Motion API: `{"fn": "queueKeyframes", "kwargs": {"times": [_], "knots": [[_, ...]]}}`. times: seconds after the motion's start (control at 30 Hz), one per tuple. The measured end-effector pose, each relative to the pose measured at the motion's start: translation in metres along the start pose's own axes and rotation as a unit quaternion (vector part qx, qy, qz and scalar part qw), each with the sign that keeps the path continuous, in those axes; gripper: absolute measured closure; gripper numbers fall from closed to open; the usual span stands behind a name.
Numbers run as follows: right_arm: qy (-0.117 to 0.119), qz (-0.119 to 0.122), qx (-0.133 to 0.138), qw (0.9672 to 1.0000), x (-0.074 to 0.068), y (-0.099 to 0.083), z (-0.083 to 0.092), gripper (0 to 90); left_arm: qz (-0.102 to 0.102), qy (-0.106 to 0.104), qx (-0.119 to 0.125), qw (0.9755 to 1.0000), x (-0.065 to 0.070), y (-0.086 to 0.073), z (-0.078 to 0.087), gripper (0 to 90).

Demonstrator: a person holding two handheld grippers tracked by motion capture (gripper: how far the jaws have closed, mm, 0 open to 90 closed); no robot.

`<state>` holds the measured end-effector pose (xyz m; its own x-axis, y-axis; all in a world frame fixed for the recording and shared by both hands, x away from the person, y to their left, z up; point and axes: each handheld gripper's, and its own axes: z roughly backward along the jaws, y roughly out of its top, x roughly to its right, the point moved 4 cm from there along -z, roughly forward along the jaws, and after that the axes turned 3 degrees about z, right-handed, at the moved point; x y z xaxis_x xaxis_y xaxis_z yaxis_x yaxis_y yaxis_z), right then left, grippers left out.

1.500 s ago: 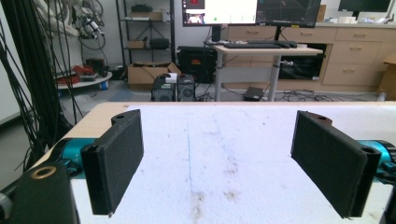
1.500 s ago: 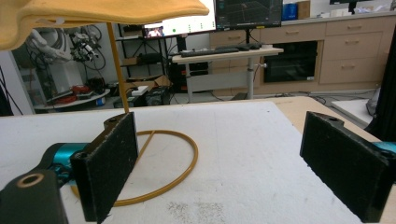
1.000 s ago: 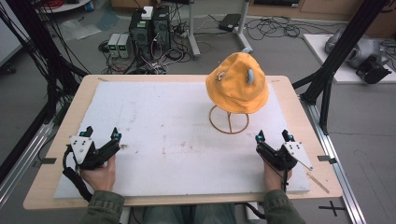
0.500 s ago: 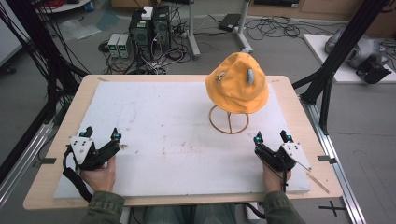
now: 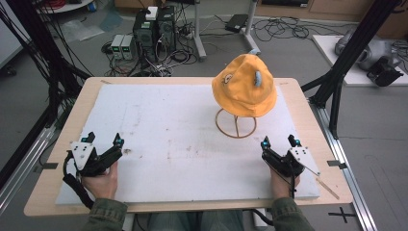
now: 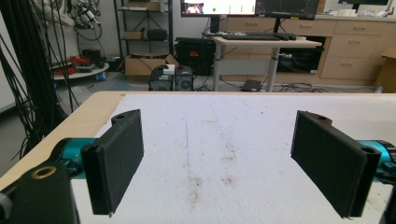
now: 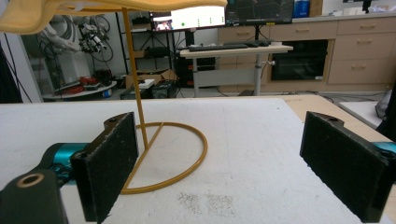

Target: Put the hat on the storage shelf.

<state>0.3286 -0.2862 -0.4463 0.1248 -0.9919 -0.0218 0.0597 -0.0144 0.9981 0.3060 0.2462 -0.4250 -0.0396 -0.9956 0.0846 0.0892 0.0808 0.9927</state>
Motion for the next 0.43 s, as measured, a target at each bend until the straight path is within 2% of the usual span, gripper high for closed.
{"fn": "queueKeyframes", "kwargs": {"times": [0.27, 0.43], "knots": [[0.001, 0.005, 0.001, 1.0, 0.0026, 0.0002, 0.0039, 11.2, -0.011, -0.007, -0.01, 0.9999, -0.0022, -0.005, -0.0009, 17.4], [0.003, 0.008, 0.0, 1.0, 0.0052, -0.0008, 0.0062, 11.2, -0.014, -0.018, -0.016, 0.9996, -0.0014, -0.0048, -0.0012, 17.4]]}}
